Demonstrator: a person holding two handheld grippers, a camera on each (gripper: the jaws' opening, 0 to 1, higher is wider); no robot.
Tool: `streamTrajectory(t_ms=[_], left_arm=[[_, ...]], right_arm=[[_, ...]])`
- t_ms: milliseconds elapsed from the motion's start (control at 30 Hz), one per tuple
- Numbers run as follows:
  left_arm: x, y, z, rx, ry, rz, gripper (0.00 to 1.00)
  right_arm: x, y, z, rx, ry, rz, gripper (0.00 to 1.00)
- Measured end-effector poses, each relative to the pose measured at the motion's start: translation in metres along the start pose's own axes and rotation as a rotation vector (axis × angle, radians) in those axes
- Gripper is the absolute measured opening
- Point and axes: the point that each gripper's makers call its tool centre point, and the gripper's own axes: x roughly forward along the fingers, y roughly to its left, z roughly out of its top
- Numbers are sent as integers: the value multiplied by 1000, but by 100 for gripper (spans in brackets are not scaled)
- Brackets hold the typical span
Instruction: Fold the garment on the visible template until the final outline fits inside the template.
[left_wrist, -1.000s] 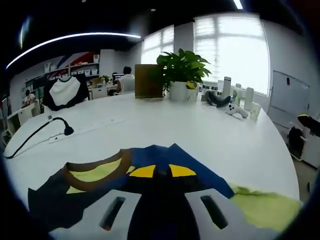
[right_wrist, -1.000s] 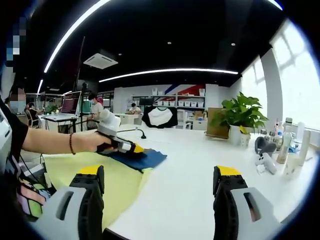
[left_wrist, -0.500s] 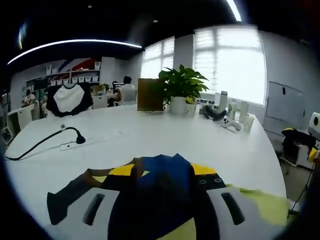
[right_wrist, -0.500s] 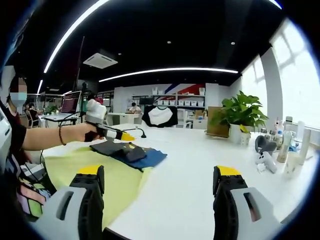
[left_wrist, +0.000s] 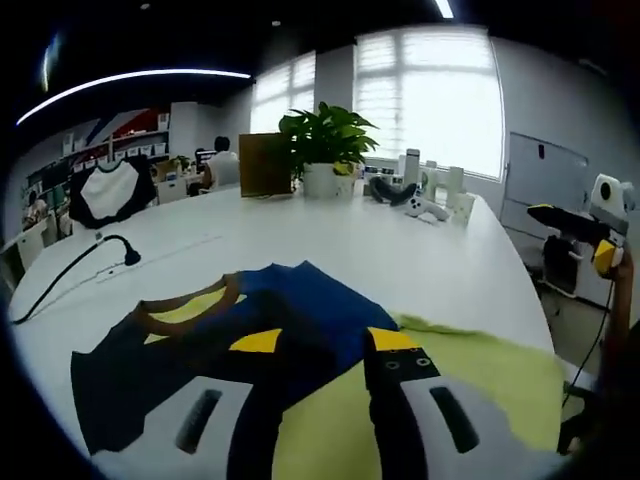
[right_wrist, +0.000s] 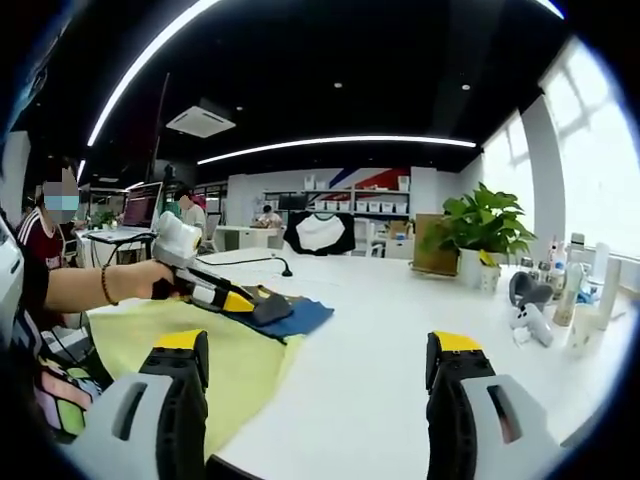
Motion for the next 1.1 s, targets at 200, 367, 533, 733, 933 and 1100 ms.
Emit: streamTrajectory(t_ms=[200, 367, 533, 733, 933, 1100], left_arm=[[11, -4, -5, -72, 26, -16, 26], [26, -1, -11, -86, 49, 17, 24], [32, 7, -19, -114, 69, 64, 16], [33, 9, -13, -140, 31, 71, 3], [22, 1, 17, -65, -75, 55, 3], [13, -2, 44, -27, -123, 18, 3]], right_arm=[[-1, -2, 2, 0, -6, -4, 92], [0, 0, 1, 1, -2, 3, 92], [0, 1, 1, 1, -5, 4, 92], [0, -1, 0, 4, -1, 1, 92], [-1, -1, 1, 3, -6, -3, 92], [-2, -2, 1, 4, -5, -4, 92]])
